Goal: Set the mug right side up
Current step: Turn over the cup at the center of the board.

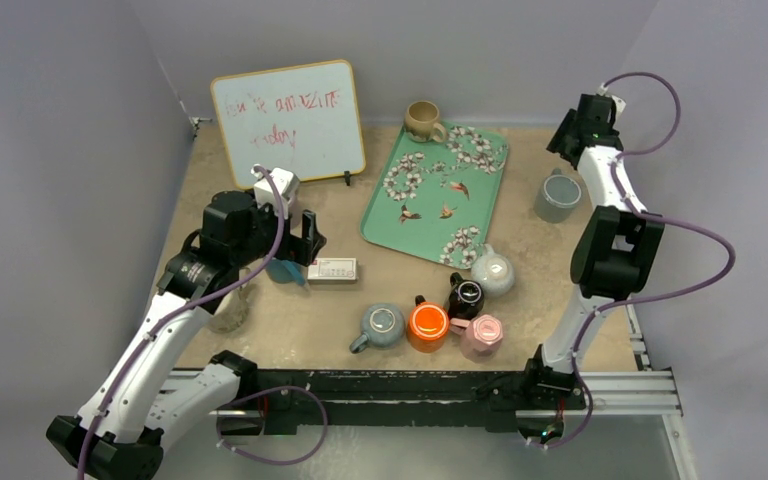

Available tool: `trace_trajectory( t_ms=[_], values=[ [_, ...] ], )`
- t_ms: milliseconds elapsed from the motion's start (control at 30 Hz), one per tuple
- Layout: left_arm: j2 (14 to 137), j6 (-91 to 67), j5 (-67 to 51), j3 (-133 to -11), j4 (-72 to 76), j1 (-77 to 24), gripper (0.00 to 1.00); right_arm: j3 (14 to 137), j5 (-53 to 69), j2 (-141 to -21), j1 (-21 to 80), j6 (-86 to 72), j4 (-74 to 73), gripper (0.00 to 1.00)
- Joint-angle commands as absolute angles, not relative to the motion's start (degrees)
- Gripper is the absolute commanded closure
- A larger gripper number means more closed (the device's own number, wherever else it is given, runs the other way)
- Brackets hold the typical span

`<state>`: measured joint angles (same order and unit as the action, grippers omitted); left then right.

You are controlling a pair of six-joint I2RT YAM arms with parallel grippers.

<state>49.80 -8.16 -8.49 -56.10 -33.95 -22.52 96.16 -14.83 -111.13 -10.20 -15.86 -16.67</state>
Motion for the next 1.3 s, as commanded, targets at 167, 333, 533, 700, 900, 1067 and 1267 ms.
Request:
trace_trajectory(
  t_ms=[167, 333, 533, 700, 900, 1067, 1267],
  values=[
    [49.0, -7.0, -7.9, -56.3, -33.3, -22.3, 0.07, 95.7, -20.8, -110.7, -13.2, -29.1, -19.4, 0.28],
    [48.8, -7.0, -7.9, -56.4, -33.4, -22.3, 0.07, 95.1, -17.6, -111.5, -14.2, -29.2, -17.3, 0.27],
    [48.6, -7.1, -8.0, -56.3, -33.3, -22.3, 0.07, 94.4, -15.1, -111.5, -14.2, -27.9, -17.2, 0.28],
    [48.5, -7.1, -8.2, -56.3, -33.4, -22.3, 0.07, 91.0, -14.5, -110.9, -14.2, -27.1, -14.4, 0.27],
    [48.6, -7.1, -8.3, -56.2, -33.3, -22.3, 0.07, 87.8, -15.1, -111.3, -14.5, -26.4, -9.8, 0.26],
    [48.5, -7.1, -8.3, -56.2, -33.3, -22.3, 0.07, 89.7, -11.9, -113.2, -14.5, -22.5, -10.4, 0.25],
    [48.7, -7.1, -8.4, -56.3, -33.2, -22.3, 0.07, 90.5, -3.1, -114.9, -14.6, -17.4, -12.5, 0.26]
  ],
)
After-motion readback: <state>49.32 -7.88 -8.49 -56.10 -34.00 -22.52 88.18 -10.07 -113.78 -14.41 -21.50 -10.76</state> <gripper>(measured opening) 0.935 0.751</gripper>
